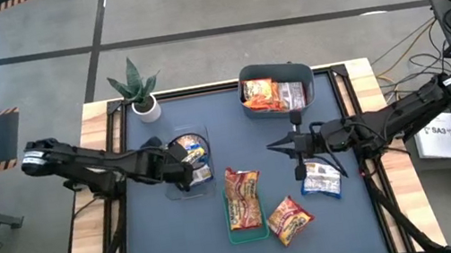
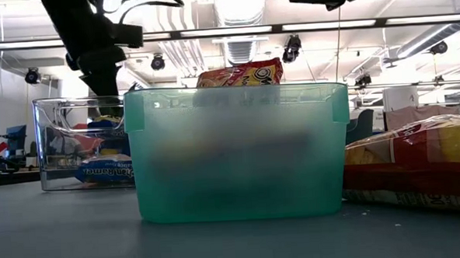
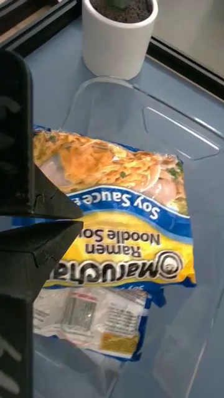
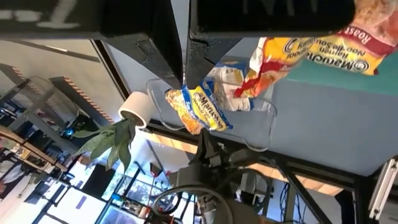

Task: Sort Maruchan noodles
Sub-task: Put the blue noodle pack into the transparent bin

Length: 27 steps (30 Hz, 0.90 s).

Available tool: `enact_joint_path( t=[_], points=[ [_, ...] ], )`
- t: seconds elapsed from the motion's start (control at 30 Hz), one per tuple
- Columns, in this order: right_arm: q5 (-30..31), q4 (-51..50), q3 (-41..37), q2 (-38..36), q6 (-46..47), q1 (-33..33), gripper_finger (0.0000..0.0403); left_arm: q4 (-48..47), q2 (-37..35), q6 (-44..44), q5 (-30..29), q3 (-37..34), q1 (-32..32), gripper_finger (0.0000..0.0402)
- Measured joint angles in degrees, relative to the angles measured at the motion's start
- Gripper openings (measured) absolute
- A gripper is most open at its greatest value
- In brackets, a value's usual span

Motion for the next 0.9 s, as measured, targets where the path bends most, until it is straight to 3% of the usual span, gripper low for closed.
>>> enact_joint_path(
  t=[0.9],
  points=[
    [0.1, 0.0, -1.4, 0.0, -0.5, -0.1, 0.0009, 0.5, 0.1, 4.2, 4.5, -2.0, 11.0, 0.0000]
  ],
)
